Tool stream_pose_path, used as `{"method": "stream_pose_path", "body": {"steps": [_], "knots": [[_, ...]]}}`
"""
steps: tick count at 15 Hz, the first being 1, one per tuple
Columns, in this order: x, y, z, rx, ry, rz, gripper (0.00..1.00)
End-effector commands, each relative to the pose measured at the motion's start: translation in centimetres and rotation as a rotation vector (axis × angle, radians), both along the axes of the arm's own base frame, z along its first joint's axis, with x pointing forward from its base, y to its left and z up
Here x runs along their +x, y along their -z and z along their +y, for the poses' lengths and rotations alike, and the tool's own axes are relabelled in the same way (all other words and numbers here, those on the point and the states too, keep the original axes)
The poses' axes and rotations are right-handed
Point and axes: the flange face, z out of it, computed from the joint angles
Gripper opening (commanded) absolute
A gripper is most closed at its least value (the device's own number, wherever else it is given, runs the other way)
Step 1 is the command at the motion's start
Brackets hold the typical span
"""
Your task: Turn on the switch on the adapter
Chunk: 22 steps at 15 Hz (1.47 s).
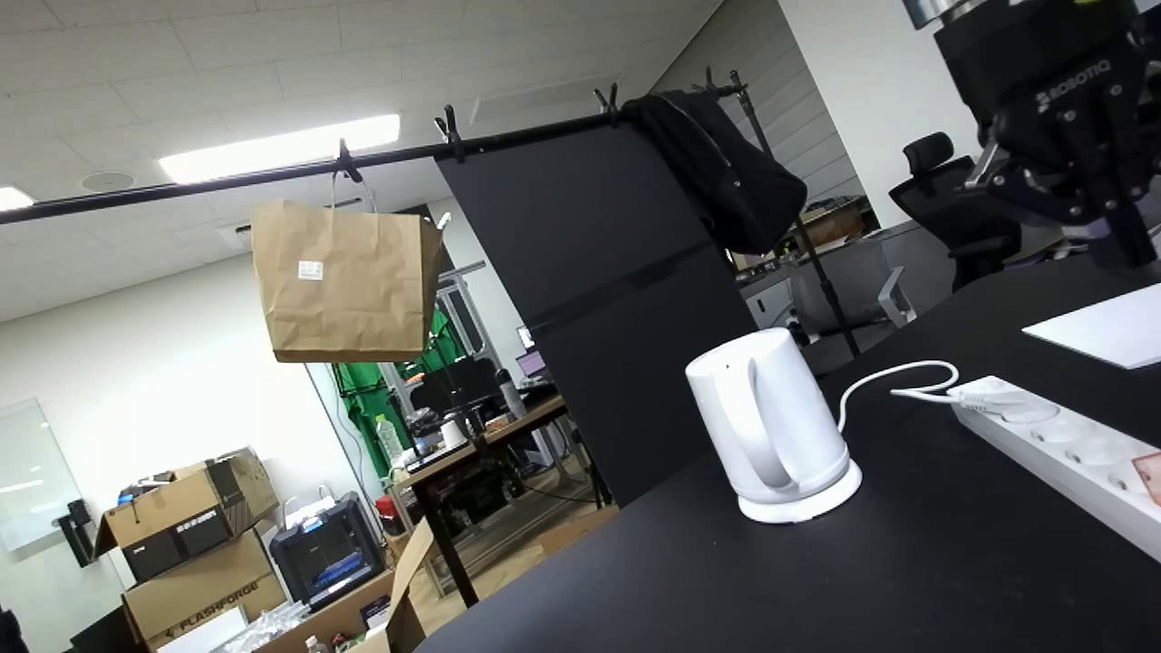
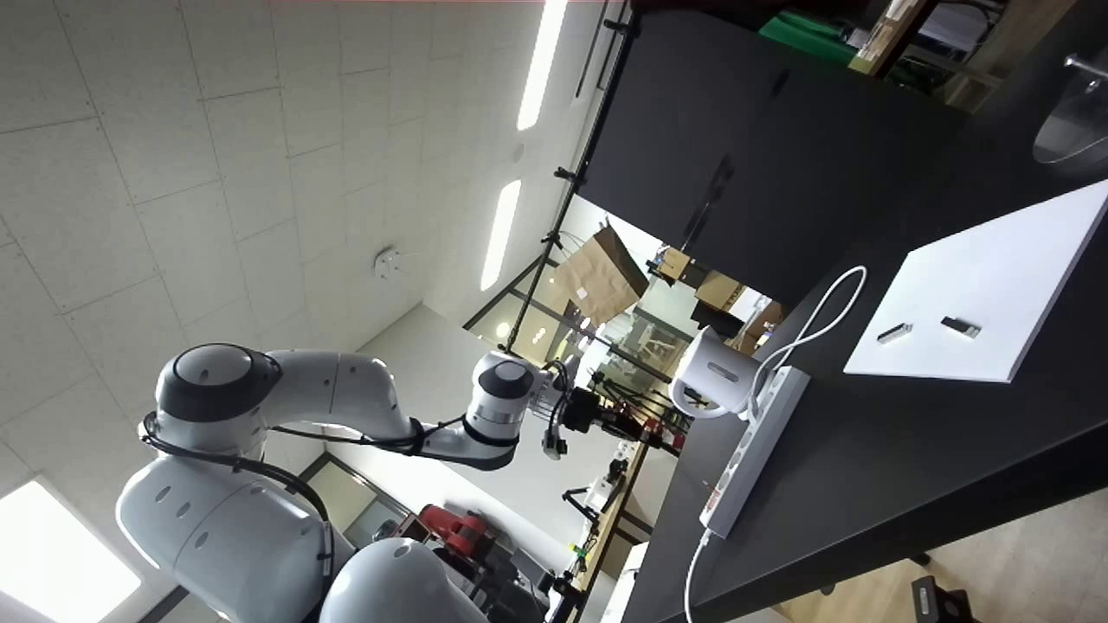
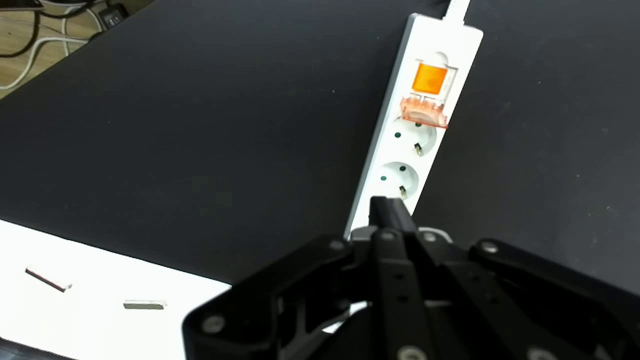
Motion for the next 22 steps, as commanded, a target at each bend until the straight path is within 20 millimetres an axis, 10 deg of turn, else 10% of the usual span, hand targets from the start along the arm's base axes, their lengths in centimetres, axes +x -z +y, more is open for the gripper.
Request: {"method": "stream_pose_path", "body": {"steps": [1, 22], "knots": [[-0.5, 0.7, 0.4, -0.033, 0.067, -0.011, 0.0], [-2.5, 7.0, 4.4, -0.074, 0.036, 0.055, 0.01]]}}
